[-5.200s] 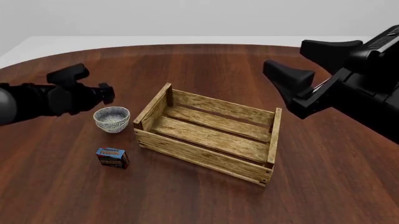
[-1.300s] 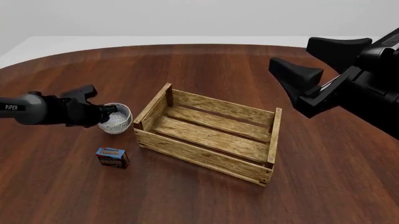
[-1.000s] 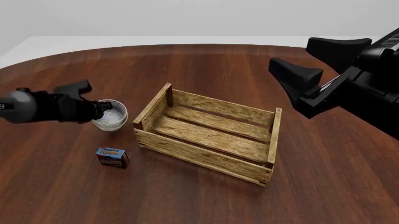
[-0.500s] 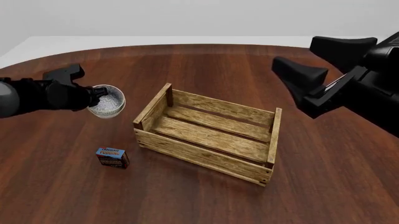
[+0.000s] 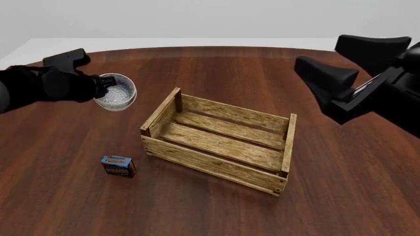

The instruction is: Stack the right bowl on the left bowl and place them in the tray.

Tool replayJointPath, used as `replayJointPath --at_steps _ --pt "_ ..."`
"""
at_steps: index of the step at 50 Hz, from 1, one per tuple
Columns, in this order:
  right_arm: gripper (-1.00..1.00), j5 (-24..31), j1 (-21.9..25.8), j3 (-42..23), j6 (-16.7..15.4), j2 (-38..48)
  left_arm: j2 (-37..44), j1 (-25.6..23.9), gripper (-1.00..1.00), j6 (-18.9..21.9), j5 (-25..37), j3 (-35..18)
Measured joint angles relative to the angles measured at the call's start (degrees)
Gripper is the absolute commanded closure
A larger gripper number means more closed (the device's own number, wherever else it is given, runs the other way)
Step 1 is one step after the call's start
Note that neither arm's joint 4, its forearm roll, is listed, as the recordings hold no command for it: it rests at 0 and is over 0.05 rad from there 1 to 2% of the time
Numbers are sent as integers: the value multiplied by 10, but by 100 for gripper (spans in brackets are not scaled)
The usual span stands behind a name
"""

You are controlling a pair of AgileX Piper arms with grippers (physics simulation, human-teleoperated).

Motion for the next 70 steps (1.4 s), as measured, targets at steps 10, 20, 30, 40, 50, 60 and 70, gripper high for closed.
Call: replayJointPath --at_steps 10,20,30,40,50,60,70 --pt "-100 2 -2 0 1 -5 -5 -26 100 -5 21 -29" --pt "-100 1 -4 -1 2 -5 -3 -54 100 -11 37 -56" --pt "-100 0 -6 -1 2 -4 1 -85 100 -22 42 -72" --pt "-100 1 -12 -2 5 -7 9 -117 100 -36 44 -86" --pt "-100 2 -17 -3 7 -11 19 -149 100 -51 45 -96" --pt "-100 4 -21 -4 10 -14 26 -179 100 -60 40 -100" --pt "-100 6 -23 -5 13 -18 40 -207 100 -70 33 -101"
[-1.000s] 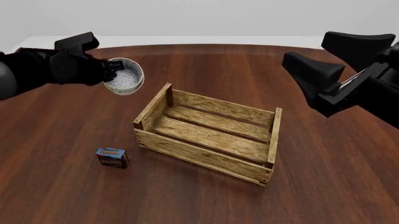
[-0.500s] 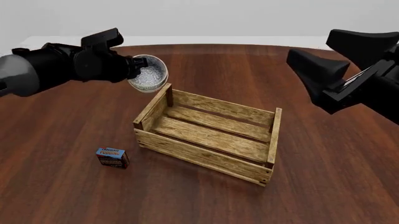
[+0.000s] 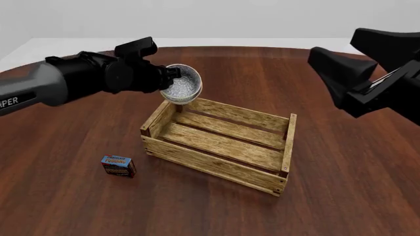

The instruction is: Stack the right bowl on the left bowl and place them in the tray.

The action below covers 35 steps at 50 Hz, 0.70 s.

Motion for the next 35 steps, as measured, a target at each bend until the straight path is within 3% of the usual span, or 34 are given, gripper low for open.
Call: replayJointPath --at_steps 35 --pt "-100 4 -5 -2 4 -3 50 -75 100 -29 -32 0"
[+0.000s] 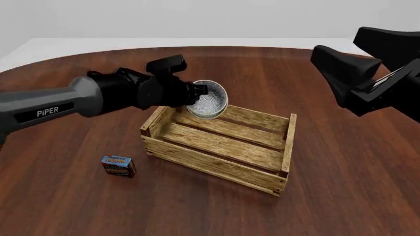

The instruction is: Stack the right bowl on the left bowl and place them in the tray.

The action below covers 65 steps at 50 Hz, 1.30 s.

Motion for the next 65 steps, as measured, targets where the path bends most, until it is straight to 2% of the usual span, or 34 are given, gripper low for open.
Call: replayJointPath --at_steps 29,65 --pt "-100 -1 1 0 0 2 56 -33 100 -23 -28 0" --pt "-100 0 1 0 0 0 133 -47 100 -47 -57 -8"
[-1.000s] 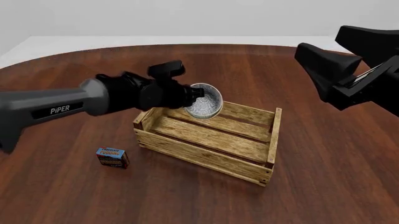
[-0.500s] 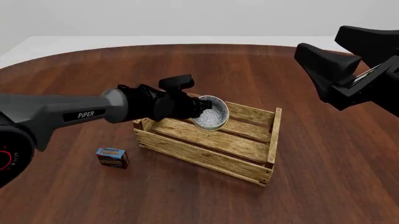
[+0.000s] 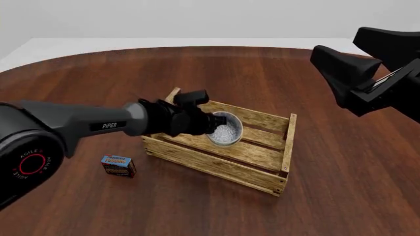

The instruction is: Stack the right bowl on the left bowl and place them in the tray.

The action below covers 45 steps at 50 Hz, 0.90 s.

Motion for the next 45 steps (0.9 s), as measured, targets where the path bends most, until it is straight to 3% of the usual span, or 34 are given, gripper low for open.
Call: replayJointPath --at_steps 40,41,45 --pt "-100 0 -1 0 1 0 43 6 100 -18 -3 -29" --pt "-100 0 -1 0 1 0 43 6 -100 -18 -3 -29" --pt "-100 0 0 0 1 0 45 2 -100 -17 -5 -26"
